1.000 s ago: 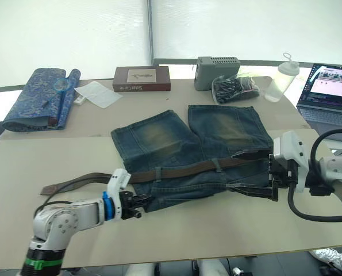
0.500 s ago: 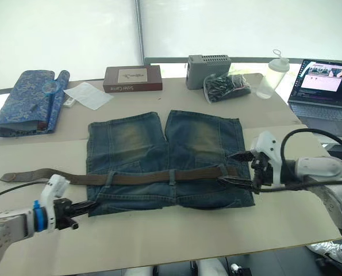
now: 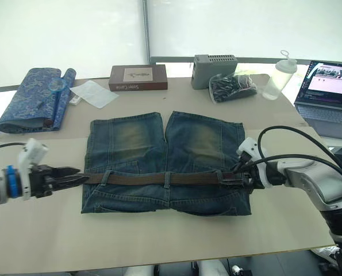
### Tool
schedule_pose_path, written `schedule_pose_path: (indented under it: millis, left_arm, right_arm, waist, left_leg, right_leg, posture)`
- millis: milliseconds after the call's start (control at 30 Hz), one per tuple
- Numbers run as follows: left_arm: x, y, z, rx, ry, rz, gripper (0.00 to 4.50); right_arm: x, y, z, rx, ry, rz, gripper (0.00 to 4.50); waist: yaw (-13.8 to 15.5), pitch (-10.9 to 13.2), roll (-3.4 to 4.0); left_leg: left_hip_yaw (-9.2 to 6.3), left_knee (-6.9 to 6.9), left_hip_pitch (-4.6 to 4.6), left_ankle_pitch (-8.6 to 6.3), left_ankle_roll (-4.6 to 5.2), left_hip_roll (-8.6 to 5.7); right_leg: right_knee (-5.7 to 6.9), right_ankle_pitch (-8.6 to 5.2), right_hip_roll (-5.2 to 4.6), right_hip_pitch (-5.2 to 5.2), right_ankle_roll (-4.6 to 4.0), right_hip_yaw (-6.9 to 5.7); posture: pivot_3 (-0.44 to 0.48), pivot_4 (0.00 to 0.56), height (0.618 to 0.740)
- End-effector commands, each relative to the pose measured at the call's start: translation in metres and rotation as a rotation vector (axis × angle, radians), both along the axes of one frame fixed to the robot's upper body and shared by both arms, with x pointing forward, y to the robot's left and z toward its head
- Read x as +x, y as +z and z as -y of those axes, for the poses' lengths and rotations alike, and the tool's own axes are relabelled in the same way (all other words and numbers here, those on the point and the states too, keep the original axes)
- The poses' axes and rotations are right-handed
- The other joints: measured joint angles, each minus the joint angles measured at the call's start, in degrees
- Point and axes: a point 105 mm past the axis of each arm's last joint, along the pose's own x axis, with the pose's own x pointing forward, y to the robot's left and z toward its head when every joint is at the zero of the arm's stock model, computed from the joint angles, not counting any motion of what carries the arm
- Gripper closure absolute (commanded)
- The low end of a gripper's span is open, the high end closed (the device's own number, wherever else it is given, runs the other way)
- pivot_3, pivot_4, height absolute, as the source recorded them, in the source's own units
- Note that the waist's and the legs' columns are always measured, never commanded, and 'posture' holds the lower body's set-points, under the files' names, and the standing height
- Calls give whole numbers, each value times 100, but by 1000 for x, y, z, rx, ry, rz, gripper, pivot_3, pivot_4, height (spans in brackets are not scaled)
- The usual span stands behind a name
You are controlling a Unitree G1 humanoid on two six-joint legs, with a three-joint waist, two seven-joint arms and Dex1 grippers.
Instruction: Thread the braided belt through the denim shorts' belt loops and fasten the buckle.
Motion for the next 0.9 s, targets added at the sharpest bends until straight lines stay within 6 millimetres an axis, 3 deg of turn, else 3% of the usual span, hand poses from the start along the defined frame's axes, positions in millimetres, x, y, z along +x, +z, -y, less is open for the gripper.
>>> schedule_pose_path:
  millis: [33,133,300,333,367,467,633,667,700,900]
  left_arm:
    - [17,-15,7,86,-86,-32,1231]
    - [26,-28,9,126,-137,-86,1231]
    - [33,-46,14,184,-224,-148,1231]
    - [32,-47,17,182,-250,-155,1150]
    - [32,-47,21,168,-271,-154,1150]
    - [32,-50,23,156,-287,-161,2055]
    - [40,-52,19,185,-270,-94,4373]
    - [45,-50,18,200,-252,-62,4500]
    - [54,-47,14,231,-220,-13,4500]
    - [88,-30,2,317,-96,162,4500]
  right_arm:
    - [-2,-1,-2,-10,46,-22,0]
    - [-3,-3,-3,-9,61,-41,0]
    - [-5,-5,-5,-9,74,-49,0]
    - [-6,-6,-7,-9,78,-49,574]
    - [-6,-6,-9,-7,86,-44,848]
    - [-5,-7,-11,-6,84,-35,1885]
    - [5,-4,-13,-2,62,22,3626]
    - [10,-2,-14,2,51,45,4127]
    - [21,4,-16,11,33,99,4236]
    - [72,23,-24,11,-74,272,4317]
  waist:
    - [-5,-1,-1]
    - [-44,-1,-1]
    - [-58,-2,-1]
    - [-59,-2,0]
    - [-58,-2,0]
    - [-49,-4,0]
    - [-71,-6,1]
    - [-72,-8,2]
    - [-72,-9,3]
    - [-38,-12,0]
  left_leg:
    - [0,11,-12,1,0,-1]
    - [5,44,-62,-1,3,-3]
    - [14,46,-56,-6,12,-2]
    - [17,47,-54,-6,13,-2]
    - [18,50,-52,-7,14,-1]
    - [18,56,-48,-7,16,-1]
    - [22,57,-49,-10,22,0]
    - [23,57,-47,-10,22,0]
    - [23,57,-46,-10,22,0]
    - [25,61,-15,19,13,0]
  right_leg:
    - [10,1,10,-10,0,-1]
    - [28,5,23,-55,6,8]
    - [27,7,26,-49,9,12]
    - [28,7,26,-48,9,13]
    - [29,7,26,-45,10,13]
    - [31,7,26,-39,13,13]
    - [32,8,26,-42,15,16]
    - [34,9,26,-41,15,17]
    - [33,9,26,-40,15,17]
    - [48,22,36,-14,19,19]
  posture:
    - [0,150,740]
    - [0,150,740]
    - [0,150,740]
    - [0,150,740]
    - [0,150,740]
    - [0,150,740]
    - [0,150,740]
    - [0,150,740]
    - [0,150,740]
    - [0,150,740]
